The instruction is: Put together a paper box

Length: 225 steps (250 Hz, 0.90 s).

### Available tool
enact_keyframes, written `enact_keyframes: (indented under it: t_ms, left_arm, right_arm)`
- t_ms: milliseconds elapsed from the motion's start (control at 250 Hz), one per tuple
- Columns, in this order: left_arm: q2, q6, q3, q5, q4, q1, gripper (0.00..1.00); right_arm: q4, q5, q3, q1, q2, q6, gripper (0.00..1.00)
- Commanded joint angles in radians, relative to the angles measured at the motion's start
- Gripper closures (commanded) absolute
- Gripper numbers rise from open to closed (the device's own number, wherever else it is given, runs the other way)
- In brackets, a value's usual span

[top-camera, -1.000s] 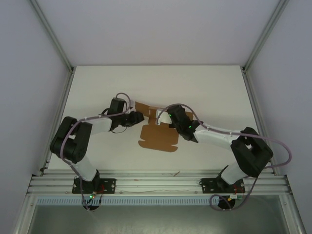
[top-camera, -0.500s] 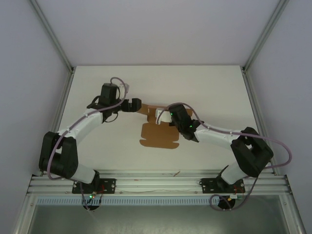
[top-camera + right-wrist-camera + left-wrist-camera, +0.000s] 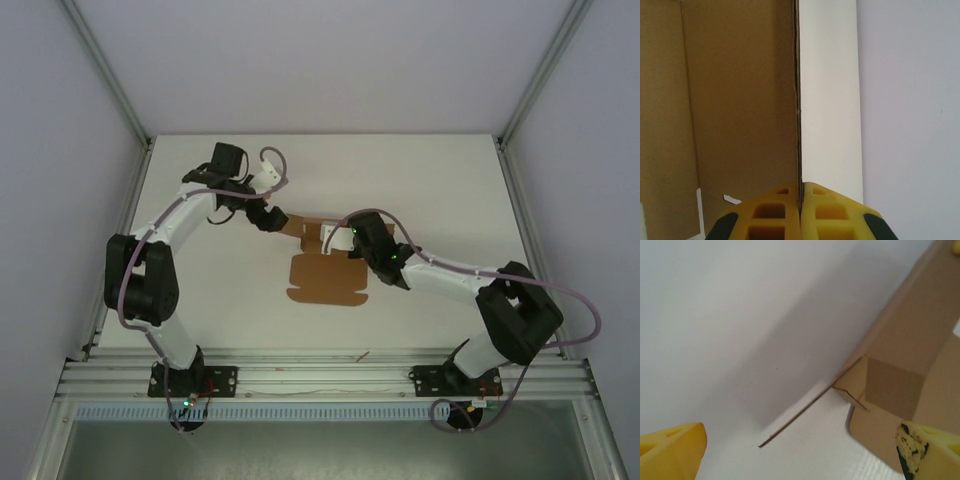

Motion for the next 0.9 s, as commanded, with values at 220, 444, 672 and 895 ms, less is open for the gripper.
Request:
enact_keyframes:
  t_ms: [220, 444, 672, 895]
  left_arm:
    - [0.165, 0.198, 0.193, -0.009, -0.241, -0.051, 0.19]
    - [0.196, 0.144, 0.195, -0.048, -0.225, -0.056, 0.56]
    - [0.177, -0.004, 0.13, -0.215, -0.122, -0.059, 0.83]
    - [0.121, -0.259, 0.079, -0.331, 0.035, -0.094, 1.0]
  right_arm:
    - [-0.053, -0.063, 0.033, -0.012, -0.063, 0.048, 1.0]
    - [-0.039, -0.03, 0.036, -0.016, -0.044, 0.047, 1.0]
    - [-0.034, -0.015, 0.033, -0.016, -0.039, 0.047, 1.0]
    - [-0.012, -0.016, 0.023, -0.01, -0.025, 0.055, 1.0]
